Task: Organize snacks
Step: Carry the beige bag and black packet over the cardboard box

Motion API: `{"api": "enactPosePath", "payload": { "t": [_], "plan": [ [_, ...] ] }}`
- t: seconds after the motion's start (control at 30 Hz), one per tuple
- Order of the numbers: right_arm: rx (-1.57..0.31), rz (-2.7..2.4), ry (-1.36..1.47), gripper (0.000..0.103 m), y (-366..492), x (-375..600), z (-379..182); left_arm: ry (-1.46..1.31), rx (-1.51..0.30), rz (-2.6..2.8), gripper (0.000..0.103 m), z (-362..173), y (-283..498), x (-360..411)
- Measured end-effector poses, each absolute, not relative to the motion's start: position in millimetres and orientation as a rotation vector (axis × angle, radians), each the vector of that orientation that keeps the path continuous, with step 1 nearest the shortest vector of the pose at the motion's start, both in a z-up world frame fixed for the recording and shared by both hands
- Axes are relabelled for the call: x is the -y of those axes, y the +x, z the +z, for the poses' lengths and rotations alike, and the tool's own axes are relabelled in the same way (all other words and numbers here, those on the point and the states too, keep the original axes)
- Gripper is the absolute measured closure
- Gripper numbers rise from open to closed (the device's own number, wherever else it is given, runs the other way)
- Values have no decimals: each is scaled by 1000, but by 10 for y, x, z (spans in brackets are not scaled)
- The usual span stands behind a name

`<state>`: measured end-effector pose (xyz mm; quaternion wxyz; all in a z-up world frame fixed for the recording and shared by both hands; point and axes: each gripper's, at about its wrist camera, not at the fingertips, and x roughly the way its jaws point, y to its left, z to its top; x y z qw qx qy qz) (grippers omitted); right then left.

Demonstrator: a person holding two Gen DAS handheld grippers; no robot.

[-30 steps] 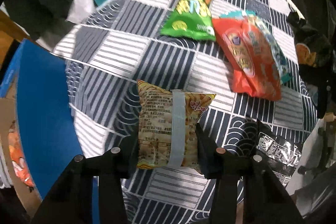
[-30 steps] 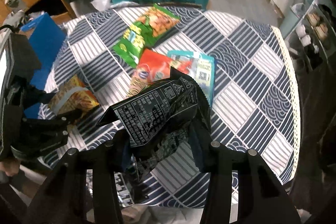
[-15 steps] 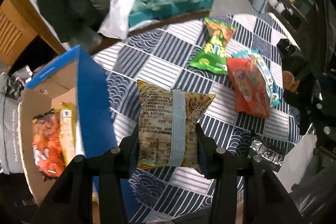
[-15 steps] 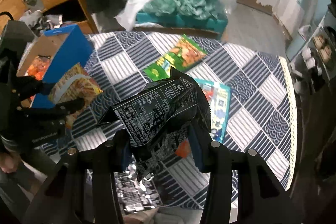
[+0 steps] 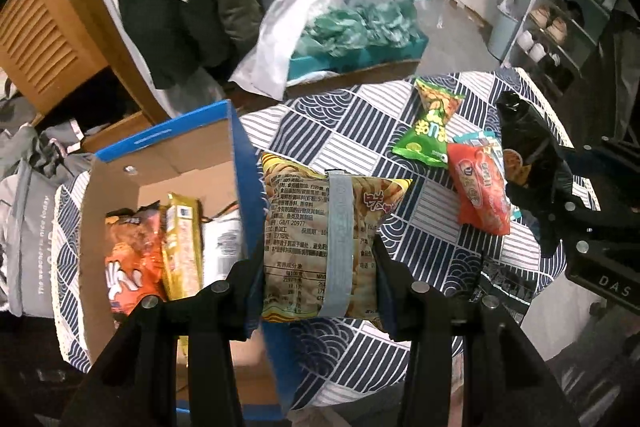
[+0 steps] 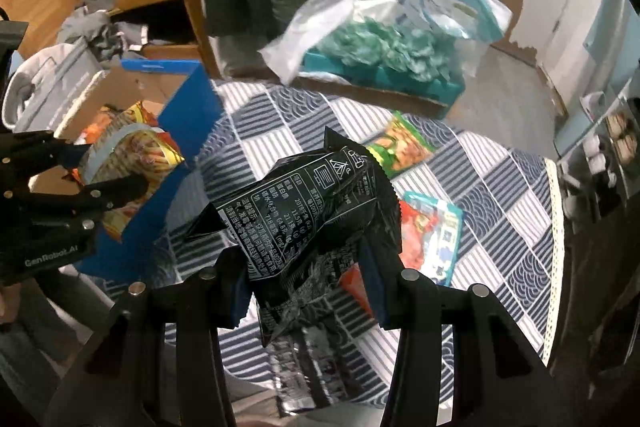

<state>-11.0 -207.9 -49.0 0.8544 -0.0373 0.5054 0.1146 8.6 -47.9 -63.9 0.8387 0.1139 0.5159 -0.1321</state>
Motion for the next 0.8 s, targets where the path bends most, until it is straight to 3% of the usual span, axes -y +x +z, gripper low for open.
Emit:
{"api": "enactPosePath", "payload": {
  "t": [0.8],
  "plan": [
    [-1058,432,-185,58,180,748,-346,76,-1054,-114,56,-508,52,-766]
  ]
}}
